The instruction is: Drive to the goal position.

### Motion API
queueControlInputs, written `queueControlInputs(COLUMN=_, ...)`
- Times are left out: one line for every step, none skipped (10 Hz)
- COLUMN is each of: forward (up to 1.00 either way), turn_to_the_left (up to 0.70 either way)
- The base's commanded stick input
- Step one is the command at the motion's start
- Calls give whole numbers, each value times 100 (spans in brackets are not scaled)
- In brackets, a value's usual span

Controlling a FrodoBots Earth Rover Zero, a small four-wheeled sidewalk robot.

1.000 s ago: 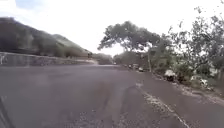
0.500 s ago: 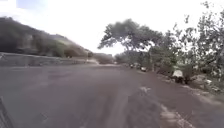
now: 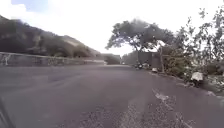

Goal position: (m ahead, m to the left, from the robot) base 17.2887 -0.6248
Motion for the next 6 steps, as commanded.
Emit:
queueControlInputs(forward=100, turn_to_the_left=2)
queueControlInputs(forward=100, turn_to_the_left=2)
queueControlInputs(forward=100, turn_to_the_left=3)
queueControlInputs(forward=100, turn_to_the_left=3)
queueControlInputs(forward=100, turn_to_the_left=3)
queueControlInputs(forward=100, turn_to_the_left=3)
